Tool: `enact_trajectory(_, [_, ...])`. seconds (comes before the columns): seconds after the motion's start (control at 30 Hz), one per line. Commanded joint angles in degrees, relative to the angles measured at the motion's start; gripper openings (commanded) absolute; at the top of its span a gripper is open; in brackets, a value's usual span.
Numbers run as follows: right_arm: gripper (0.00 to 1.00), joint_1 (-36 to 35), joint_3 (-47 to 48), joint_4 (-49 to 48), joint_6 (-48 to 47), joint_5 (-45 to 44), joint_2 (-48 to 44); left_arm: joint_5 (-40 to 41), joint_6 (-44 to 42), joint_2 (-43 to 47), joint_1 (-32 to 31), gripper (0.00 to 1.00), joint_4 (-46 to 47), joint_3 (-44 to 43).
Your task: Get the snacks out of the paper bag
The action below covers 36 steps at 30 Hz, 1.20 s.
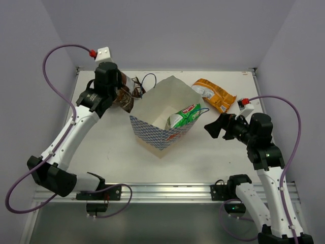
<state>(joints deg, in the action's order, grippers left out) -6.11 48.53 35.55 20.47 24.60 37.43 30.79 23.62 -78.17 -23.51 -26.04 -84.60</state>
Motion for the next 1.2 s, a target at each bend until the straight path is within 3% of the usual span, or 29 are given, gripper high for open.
enact_trajectory(0.0, [0.99, -0.3, 0.4, -2.1, -0.4, 0.4, -0.4, -2.7, 4.9, 6.7, 2.0, 0.00, -1.5, 5.1])
enact_trajectory(0.17, [0.99, -0.3, 0.3, -2.2, -0.3, 0.9, -0.3, -8.0, 7.9, 11.0, 3.4, 0.00, -4.8, 11.9])
enact_trajectory(0.33, [0.99, -0.4, 0.2, -2.2, -0.3, 0.7, -0.3, -8.3, 10.7, 14.4, 5.0, 0.00, -7.0, 21.8])
enact_trajectory(0.57, [0.99, -0.5, 0.5, -2.2, -0.2, 1.2, -0.2, -8.3, 7.9, 17.8, 13.2, 0.01, 0.9, 37.9])
enact_trajectory(0.63, [0.99, -0.4, 0.8, -2.1, -0.2, 1.2, -0.2, -8.7, 7.1, 16.5, 16.2, 0.11, 1.3, 40.2])
enact_trajectory(0.73, [0.99, -0.5, 1.6, -1.3, -0.3, 0.4, 0.0, -8.3, 6.9, 15.1, 18.8, 0.39, 0.0, 41.5])
enact_trajectory(0.77, [0.99, -0.5, 1.9, -0.9, -0.6, 0.0, 0.0, -7.3, 6.7, 14.9, 19.1, 0.63, -0.2, 41.8])
enact_trajectory(0.87, [0.99, -0.5, 4.2, 1.2, -0.9, -1.9, 0.9, -5.6, 6.4, 14.9, 20.5, 0.99, -1.7, 41.6])
enact_trajectory(1.17, [0.99, -0.5, 23.1, 10.8, -1.9, -9.8, 7.6, -4.5, 2.9, 16.6, 21.9, 1.00, -8.5, 30.2])
